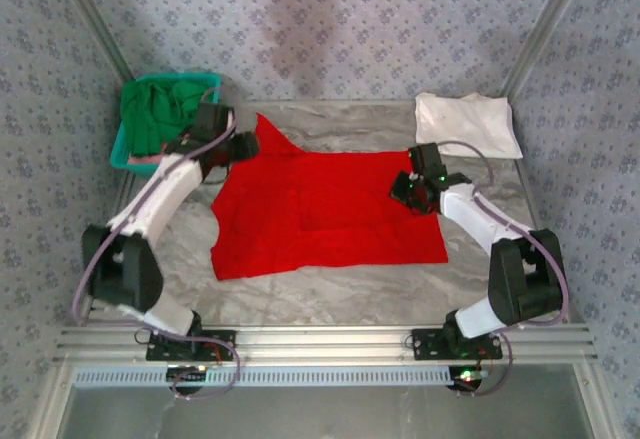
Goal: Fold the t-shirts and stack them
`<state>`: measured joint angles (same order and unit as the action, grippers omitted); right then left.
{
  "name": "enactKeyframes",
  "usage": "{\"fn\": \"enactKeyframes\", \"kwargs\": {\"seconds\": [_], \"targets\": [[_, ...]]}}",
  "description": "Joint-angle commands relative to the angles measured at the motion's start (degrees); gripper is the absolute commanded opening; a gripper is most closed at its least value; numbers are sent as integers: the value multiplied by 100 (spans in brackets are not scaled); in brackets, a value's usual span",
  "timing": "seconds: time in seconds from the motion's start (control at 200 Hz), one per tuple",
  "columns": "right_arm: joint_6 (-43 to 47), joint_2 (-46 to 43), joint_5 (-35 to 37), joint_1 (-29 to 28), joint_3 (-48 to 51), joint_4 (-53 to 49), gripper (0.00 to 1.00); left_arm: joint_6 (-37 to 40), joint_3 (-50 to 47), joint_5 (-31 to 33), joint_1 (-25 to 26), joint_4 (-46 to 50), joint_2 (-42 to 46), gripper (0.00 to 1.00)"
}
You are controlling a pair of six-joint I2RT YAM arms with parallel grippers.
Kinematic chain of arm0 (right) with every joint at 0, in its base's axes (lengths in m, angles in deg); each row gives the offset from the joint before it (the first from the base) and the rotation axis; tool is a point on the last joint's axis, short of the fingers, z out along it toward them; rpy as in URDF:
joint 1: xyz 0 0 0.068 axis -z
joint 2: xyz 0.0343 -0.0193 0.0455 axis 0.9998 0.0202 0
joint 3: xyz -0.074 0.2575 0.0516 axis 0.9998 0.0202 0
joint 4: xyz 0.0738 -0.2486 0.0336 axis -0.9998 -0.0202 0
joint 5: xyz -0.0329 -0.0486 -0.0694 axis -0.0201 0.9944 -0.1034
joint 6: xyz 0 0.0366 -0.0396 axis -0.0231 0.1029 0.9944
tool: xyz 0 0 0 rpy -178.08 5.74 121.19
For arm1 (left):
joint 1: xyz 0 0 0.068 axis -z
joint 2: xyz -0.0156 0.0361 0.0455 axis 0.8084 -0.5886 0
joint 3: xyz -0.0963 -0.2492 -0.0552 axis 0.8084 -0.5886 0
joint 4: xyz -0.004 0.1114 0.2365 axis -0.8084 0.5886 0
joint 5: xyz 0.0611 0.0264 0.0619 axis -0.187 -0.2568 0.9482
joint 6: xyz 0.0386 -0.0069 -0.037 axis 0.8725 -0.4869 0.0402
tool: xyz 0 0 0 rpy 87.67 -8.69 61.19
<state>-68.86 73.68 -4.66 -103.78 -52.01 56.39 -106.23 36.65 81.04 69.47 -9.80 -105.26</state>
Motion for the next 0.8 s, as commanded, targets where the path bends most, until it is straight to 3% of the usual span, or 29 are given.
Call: {"fn": "enactKeyframes", "kwargs": {"seconds": [0.0,0.095,0.255,0.46,0.794], "targets": [[590,226,-99,86,-546,-123,18,507,1021,-359,-147,421,-1139,56],[752,320,-214,151,-682,26,26,508,2177,-462,-238,843,-2146,57],[929,421,-421,423,-708,152,32,465,3525,-354,-287,1492,-3326,59],[1031,476,-664,682,-682,209,34,323,4288,-262,-349,1715,-4181,63],[977,627,-933,885,-589,389,34,324,5483,-339,-271,2156,-5162,59]]}}
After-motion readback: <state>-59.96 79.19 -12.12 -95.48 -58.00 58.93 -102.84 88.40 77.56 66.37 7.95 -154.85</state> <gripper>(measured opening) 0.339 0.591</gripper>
